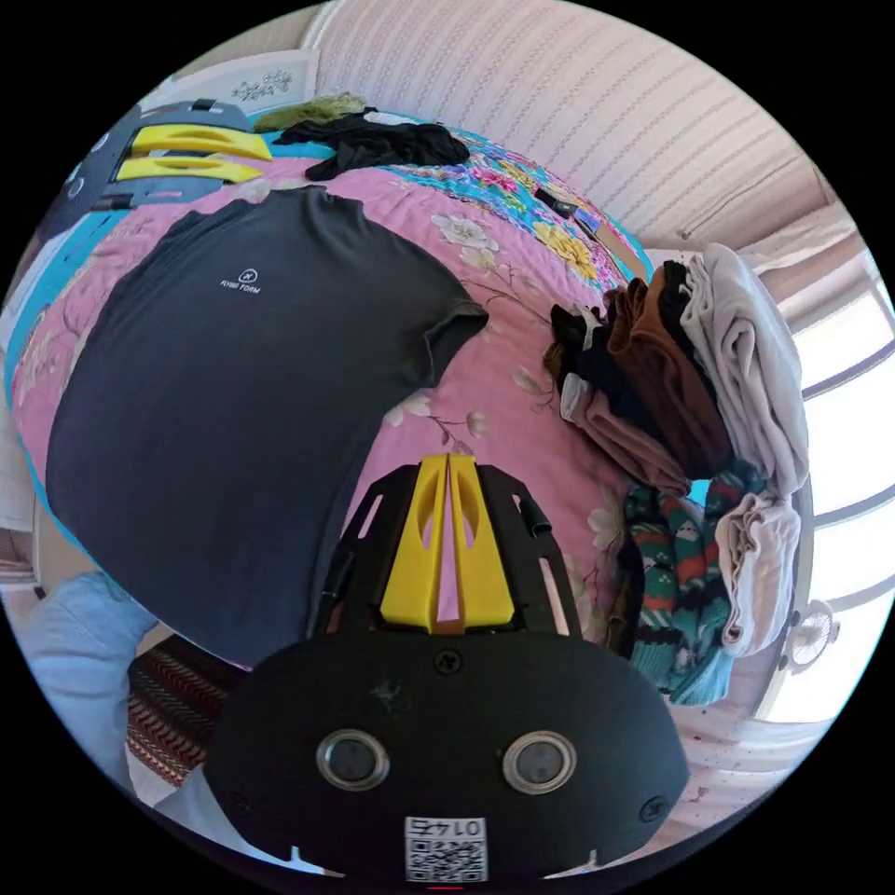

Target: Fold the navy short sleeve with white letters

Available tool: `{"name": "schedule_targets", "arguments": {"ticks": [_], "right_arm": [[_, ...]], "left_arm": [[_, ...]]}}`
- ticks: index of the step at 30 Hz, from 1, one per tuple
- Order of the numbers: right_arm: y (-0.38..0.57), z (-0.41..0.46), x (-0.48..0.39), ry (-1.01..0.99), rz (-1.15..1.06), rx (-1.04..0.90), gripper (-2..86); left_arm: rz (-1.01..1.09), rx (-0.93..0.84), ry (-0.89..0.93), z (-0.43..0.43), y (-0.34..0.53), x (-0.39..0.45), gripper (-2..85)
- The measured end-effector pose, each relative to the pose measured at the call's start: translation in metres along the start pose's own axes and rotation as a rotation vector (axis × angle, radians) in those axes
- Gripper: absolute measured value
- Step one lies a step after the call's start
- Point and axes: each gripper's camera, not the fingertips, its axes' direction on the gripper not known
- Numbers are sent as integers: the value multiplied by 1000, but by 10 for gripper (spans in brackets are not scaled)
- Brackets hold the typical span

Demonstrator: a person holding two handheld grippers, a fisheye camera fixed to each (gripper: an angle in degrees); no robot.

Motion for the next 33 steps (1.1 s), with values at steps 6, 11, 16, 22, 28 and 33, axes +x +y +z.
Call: {"name": "schedule_targets", "arguments": {"ticks": [6,11,16,22,28,33], "right_arm": [[-21,-10,-28,14,-85,-23,-9],[-90,-21,-49,-197,-82,115,-6],[-201,-35,-125,-400,-378,314,7],[-336,-30,-250,-605,-660,265,38],[-389,26,-339,-633,-802,-122,67],[-396,9,-331,-627,-851,-53,3]], "left_arm": [[-155,-78,53,-24,65,-15,-3],[-564,-292,263,-22,170,-25,0],[-1076,-439,409,-12,271,-25,16],[-1467,-390,522,2,327,-33,66],[-1655,-321,642,20,357,-32,56],[-1679,-300,631,8,371,-45,8]]}}
